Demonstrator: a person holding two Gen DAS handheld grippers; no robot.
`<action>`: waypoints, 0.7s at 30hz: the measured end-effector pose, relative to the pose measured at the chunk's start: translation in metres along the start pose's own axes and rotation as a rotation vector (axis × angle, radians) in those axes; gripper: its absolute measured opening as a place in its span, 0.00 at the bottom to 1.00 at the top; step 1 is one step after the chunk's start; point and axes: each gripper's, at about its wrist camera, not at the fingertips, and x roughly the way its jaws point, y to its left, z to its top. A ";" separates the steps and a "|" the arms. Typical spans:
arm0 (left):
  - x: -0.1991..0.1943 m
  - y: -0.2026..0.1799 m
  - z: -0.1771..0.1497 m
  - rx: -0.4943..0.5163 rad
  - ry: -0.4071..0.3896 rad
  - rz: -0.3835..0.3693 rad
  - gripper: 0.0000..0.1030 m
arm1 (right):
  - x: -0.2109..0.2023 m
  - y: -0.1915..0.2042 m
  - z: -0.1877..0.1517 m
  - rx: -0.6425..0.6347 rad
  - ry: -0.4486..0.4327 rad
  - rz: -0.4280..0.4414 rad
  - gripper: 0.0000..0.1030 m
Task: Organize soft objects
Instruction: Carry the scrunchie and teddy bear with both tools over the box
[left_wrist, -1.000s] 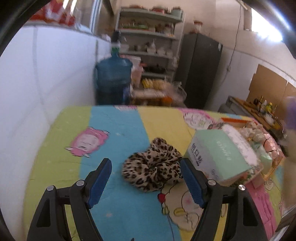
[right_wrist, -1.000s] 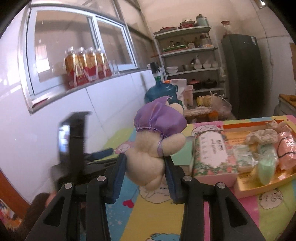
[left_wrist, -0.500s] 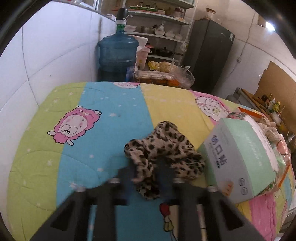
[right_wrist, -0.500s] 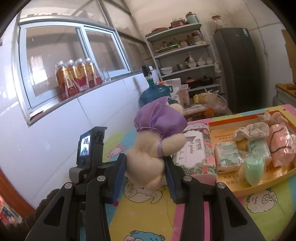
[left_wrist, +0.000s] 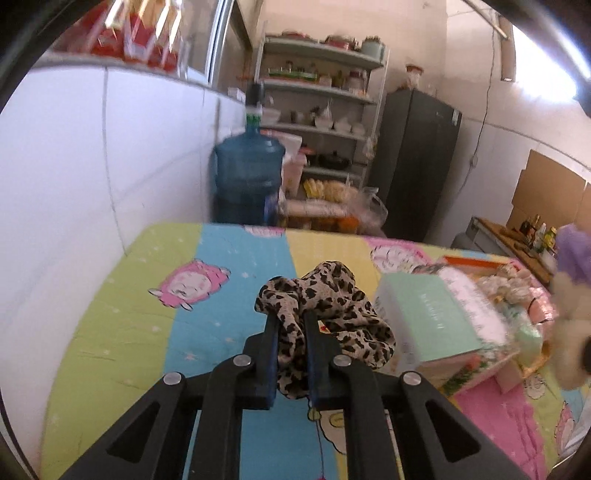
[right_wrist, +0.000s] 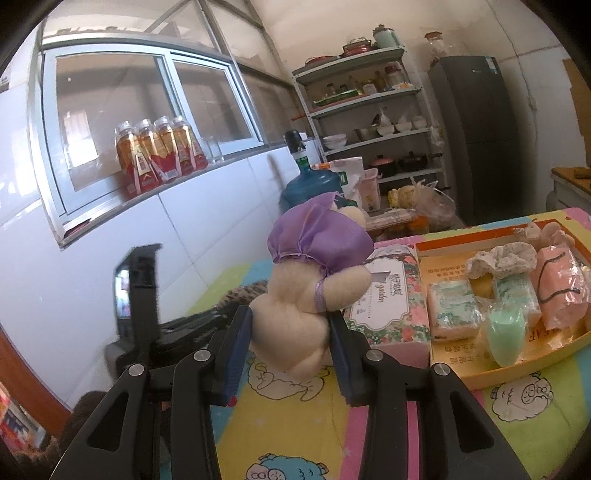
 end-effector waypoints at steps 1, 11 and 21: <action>-0.008 -0.002 0.001 0.003 -0.016 0.005 0.12 | -0.001 0.000 0.000 0.000 0.000 0.002 0.41; -0.084 -0.027 0.001 0.029 -0.131 0.013 0.12 | -0.020 0.015 -0.003 -0.021 -0.030 0.011 0.41; -0.110 -0.068 -0.008 0.054 -0.173 -0.026 0.12 | -0.055 0.007 -0.002 -0.028 -0.079 -0.022 0.41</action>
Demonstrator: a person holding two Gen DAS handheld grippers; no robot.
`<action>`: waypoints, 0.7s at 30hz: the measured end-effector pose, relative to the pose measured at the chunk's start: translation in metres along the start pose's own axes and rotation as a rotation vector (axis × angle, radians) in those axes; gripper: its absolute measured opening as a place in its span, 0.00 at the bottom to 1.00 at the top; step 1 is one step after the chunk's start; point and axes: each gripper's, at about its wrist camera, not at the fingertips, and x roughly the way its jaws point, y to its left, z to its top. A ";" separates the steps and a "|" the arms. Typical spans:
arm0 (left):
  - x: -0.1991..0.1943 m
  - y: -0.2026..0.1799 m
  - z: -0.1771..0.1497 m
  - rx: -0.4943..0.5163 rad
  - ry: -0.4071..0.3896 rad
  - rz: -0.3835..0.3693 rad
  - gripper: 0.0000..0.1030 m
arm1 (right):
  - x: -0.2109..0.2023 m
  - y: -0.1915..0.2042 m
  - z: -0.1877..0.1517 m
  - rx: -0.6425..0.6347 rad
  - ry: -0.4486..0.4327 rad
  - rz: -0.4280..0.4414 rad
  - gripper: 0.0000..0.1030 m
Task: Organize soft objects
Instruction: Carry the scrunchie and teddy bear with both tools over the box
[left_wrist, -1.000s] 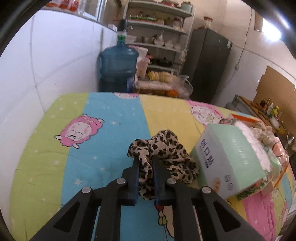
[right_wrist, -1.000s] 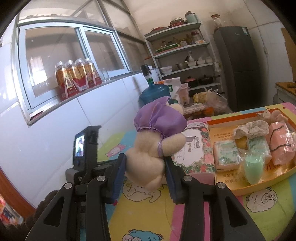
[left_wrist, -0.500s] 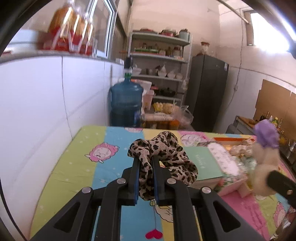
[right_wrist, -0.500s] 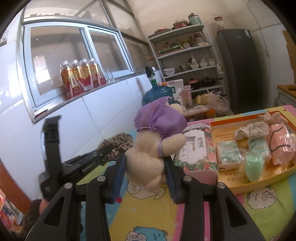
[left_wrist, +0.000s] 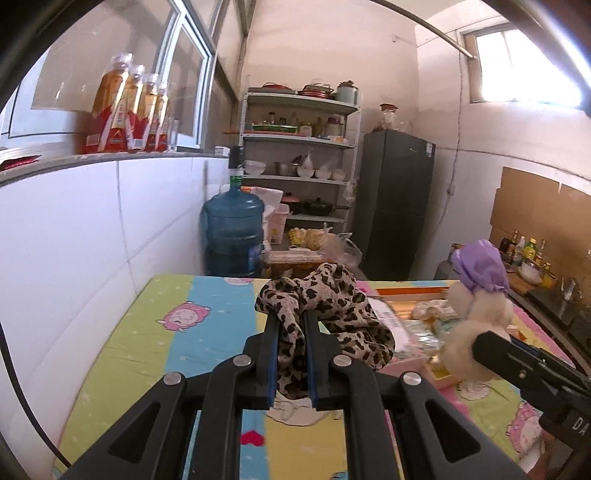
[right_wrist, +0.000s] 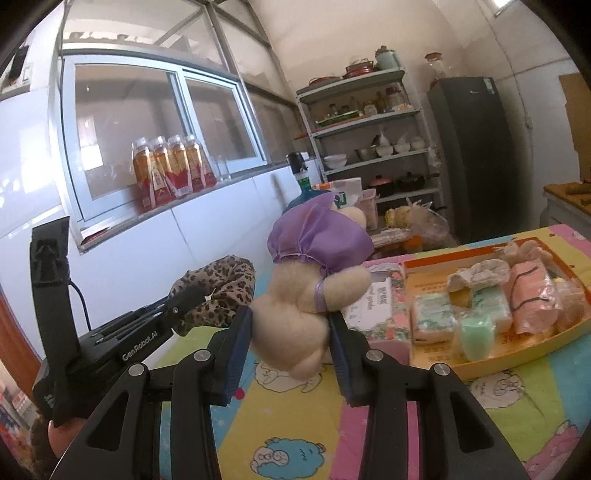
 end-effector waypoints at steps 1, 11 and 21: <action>0.000 -0.004 0.000 -0.002 0.000 -0.011 0.12 | -0.003 -0.002 0.000 0.000 -0.003 -0.002 0.41; -0.001 -0.057 -0.007 -0.004 -0.010 -0.071 0.12 | -0.038 -0.038 0.003 0.010 -0.045 -0.057 0.41; 0.008 -0.114 -0.010 0.037 -0.002 -0.121 0.12 | -0.073 -0.097 0.007 0.061 -0.098 -0.135 0.41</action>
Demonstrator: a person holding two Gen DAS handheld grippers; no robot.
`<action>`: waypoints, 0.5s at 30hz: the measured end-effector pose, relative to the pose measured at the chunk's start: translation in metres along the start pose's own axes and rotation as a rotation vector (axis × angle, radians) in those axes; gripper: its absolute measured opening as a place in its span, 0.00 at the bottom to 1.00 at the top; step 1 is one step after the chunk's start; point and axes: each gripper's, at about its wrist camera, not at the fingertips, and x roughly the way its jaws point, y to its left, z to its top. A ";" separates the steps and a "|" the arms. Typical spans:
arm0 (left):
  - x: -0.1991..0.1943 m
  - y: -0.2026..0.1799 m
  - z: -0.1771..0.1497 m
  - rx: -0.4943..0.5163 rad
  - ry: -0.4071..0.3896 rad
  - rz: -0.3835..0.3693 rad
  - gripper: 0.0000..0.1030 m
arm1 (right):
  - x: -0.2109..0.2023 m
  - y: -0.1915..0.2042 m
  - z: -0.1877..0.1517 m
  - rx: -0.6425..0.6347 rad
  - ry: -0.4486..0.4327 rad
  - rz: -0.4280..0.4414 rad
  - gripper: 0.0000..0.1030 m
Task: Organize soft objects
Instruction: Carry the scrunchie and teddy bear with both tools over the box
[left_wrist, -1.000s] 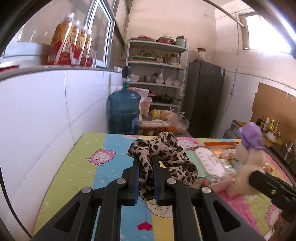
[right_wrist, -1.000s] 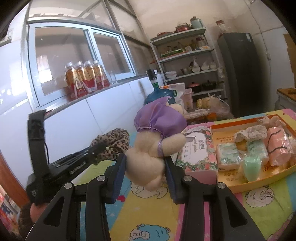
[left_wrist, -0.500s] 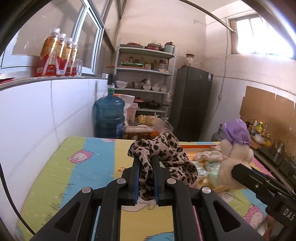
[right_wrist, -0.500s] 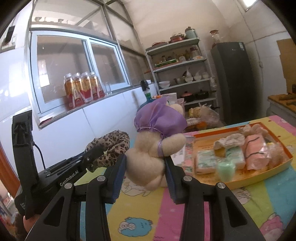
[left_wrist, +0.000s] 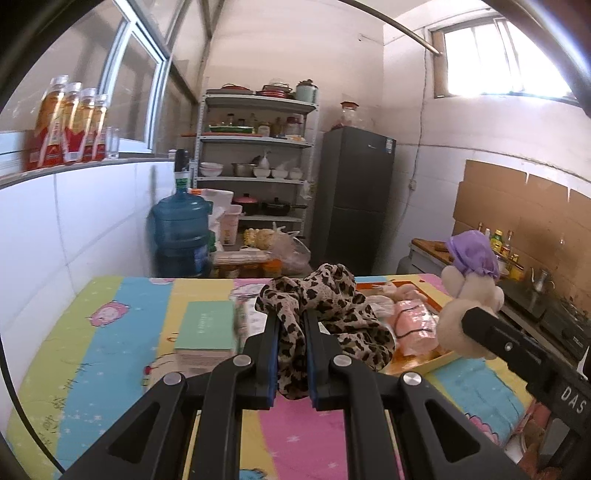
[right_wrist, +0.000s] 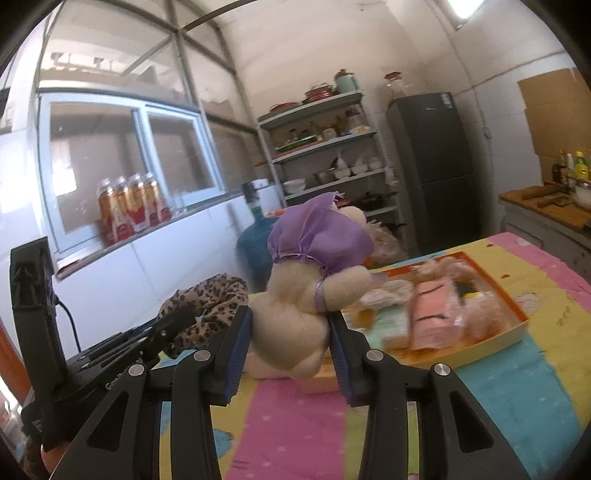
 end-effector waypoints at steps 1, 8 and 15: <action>0.003 -0.004 0.000 0.002 0.002 -0.004 0.12 | -0.002 -0.005 0.001 0.004 -0.003 -0.006 0.41; 0.022 -0.035 -0.001 0.010 0.006 -0.037 0.12 | -0.013 -0.049 0.008 0.037 -0.021 -0.066 0.41; 0.043 -0.058 -0.003 0.006 0.016 -0.062 0.12 | -0.014 -0.082 0.013 0.062 -0.016 -0.105 0.41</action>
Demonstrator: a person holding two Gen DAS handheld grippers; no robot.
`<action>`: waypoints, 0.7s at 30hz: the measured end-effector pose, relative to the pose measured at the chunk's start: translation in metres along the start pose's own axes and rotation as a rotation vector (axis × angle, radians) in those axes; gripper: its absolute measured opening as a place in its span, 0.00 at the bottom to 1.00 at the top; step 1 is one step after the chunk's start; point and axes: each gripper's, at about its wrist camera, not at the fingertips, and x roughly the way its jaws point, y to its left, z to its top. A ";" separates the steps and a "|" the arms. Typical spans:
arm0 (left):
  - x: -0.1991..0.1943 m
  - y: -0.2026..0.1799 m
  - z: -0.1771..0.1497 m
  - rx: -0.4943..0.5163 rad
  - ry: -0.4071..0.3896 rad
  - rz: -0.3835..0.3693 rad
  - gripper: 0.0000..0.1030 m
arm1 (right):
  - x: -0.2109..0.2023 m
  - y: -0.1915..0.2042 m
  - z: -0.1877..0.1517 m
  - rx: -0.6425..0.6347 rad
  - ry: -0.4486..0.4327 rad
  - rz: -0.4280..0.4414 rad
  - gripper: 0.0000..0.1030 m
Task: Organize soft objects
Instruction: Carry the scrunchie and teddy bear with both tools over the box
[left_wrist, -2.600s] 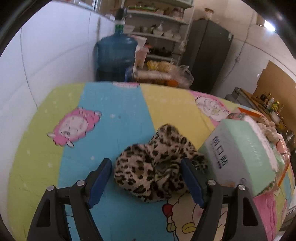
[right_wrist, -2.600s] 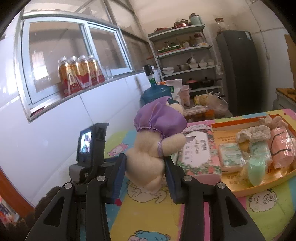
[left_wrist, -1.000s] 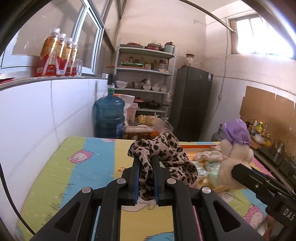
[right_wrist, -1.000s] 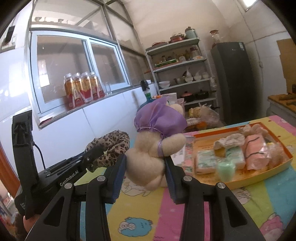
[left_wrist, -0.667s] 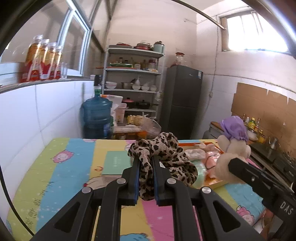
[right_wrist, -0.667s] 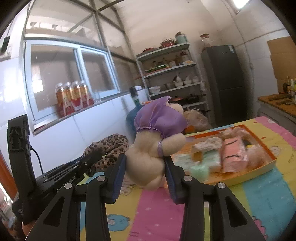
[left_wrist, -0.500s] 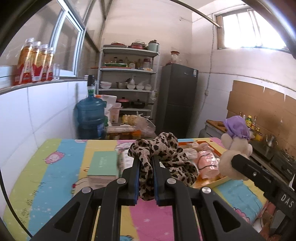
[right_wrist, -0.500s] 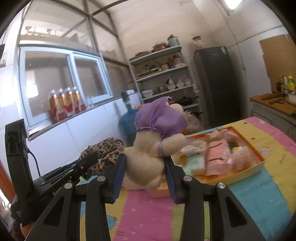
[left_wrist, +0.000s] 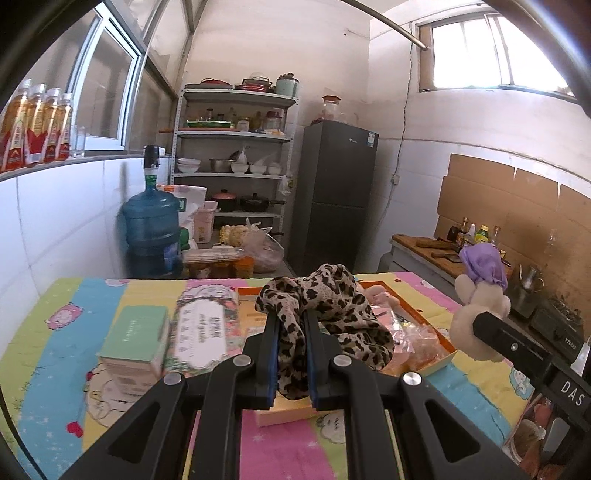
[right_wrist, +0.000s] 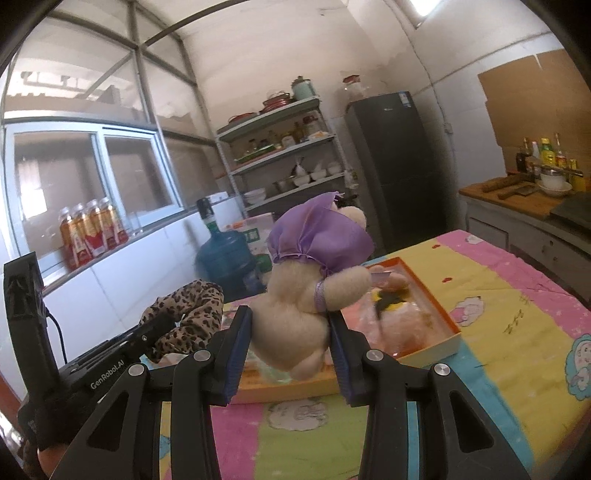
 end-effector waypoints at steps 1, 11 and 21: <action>0.003 -0.001 0.000 -0.001 0.002 -0.003 0.12 | 0.001 -0.003 0.001 0.001 0.002 -0.004 0.41; 0.044 -0.016 0.000 -0.007 0.033 -0.012 0.12 | 0.027 -0.031 0.010 0.011 0.034 -0.013 0.41; 0.085 -0.019 0.002 -0.014 0.068 0.005 0.12 | 0.071 -0.049 0.017 0.012 0.088 -0.005 0.41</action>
